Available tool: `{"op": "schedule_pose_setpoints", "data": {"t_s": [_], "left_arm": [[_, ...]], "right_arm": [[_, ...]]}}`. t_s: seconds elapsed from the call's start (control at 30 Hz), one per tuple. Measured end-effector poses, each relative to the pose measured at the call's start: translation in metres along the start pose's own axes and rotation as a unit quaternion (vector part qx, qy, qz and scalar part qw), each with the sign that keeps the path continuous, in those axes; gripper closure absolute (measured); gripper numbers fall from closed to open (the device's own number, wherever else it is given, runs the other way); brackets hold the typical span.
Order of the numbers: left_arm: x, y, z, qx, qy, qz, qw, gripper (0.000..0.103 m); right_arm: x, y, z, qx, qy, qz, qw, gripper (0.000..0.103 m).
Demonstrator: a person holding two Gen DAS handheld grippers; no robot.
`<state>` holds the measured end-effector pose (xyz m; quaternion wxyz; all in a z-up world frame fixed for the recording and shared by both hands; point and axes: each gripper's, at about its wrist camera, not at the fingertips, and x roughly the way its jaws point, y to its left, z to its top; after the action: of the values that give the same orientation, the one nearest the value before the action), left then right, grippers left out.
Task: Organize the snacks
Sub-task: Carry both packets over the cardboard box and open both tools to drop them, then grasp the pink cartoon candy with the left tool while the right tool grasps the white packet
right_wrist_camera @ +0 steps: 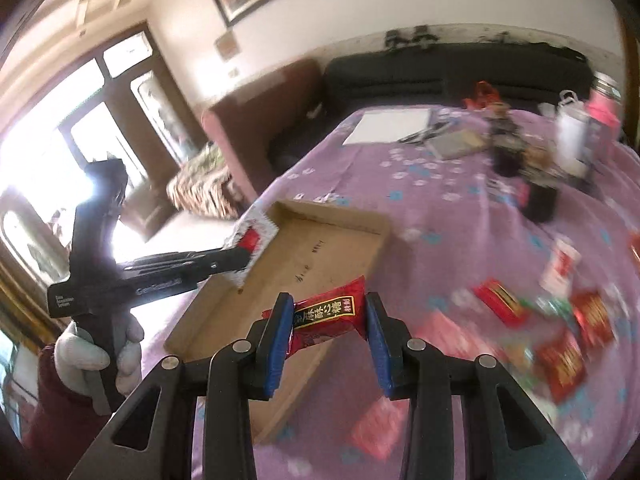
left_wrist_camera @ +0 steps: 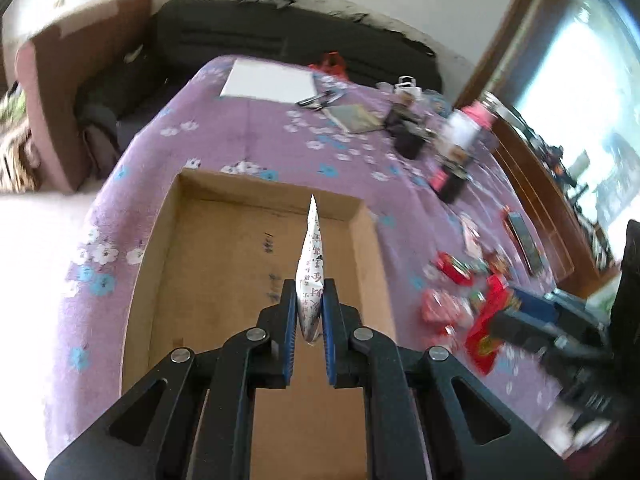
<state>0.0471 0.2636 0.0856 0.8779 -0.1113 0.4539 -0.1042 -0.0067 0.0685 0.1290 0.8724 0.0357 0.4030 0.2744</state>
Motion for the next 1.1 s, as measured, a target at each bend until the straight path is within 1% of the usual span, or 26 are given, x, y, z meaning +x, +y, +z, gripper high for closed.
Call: {"op": "schedule_pose_setpoints", "data": {"t_s": [0.03,0.13,0.27,0.43,0.47,0.53,0.6,0.63,0.67,0.73,0.83,0.9,1.0,1.03,1.07,1.1], "left_arm": [[0.01,0.008,0.004,-0.013,0.005,-0.005,0.9999,0.094],[0.038,0.019,0.01,-0.031,0.018,-0.008,0.9993,0.094],[0.068,0.028,0.016,-0.047,0.035,-0.012,0.9982,0.094],[0.086,0.036,0.021,-0.056,0.046,-0.009,0.9973,0.094],[0.087,0.037,0.021,-0.059,0.045,-0.008,0.9972,0.094],[0.087,0.04,0.021,-0.069,0.049,-0.018,0.9963,0.089],[0.085,0.044,0.021,-0.082,0.049,-0.029,0.995,0.075],[0.082,0.045,0.021,-0.088,0.046,-0.029,0.9946,0.071],[0.079,0.046,0.021,-0.092,0.041,-0.026,0.9945,0.064],[0.07,0.046,0.021,-0.1,0.032,-0.021,0.9943,0.062],[0.047,0.042,0.019,-0.101,0.01,-0.013,0.9947,0.062],[0.028,0.034,0.015,-0.093,-0.005,-0.008,0.9956,0.062],[-0.003,0.012,0.006,-0.068,-0.03,-0.009,0.9972,0.061],[-0.014,0.001,-0.001,-0.055,-0.037,-0.014,0.9977,0.059],[-0.02,-0.007,-0.004,-0.049,-0.041,-0.018,0.9978,0.052],[-0.027,-0.017,-0.01,-0.04,-0.045,-0.024,0.9979,0.044]], "right_arm": [[0.014,0.005,0.005,-0.009,0.007,-0.006,1.0,0.066],[0.061,0.018,0.018,-0.043,0.035,-0.035,0.998,0.066],[0.108,0.021,0.027,-0.073,0.064,-0.066,0.993,0.066],[0.145,0.014,0.032,-0.078,0.085,-0.069,0.991,0.066],[0.147,0.012,0.032,-0.078,0.086,-0.069,0.991,0.062],[0.152,0.01,0.033,-0.081,0.086,-0.072,0.99,0.061],[0.15,0.009,0.034,-0.083,0.072,-0.078,0.991,0.058],[0.147,0.01,0.036,-0.083,0.065,-0.079,0.991,0.057],[0.143,0.009,0.037,-0.081,0.056,-0.08,0.992,0.054],[0.132,0.008,0.04,-0.074,0.043,-0.082,0.993,0.053],[0.102,0.0,0.044,-0.055,0.016,-0.081,0.995,0.053],[0.081,-0.007,0.043,-0.045,0.0,-0.083,0.996,0.053],[0.037,-0.023,0.035,-0.031,-0.028,-0.088,0.995,0.052],[0.021,-0.03,0.029,-0.026,-0.036,-0.093,0.995,0.051],[0.009,-0.037,0.024,-0.021,-0.041,-0.098,0.994,0.047],[-0.004,-0.045,0.017,-0.016,-0.045,-0.103,0.994,0.045]]}}
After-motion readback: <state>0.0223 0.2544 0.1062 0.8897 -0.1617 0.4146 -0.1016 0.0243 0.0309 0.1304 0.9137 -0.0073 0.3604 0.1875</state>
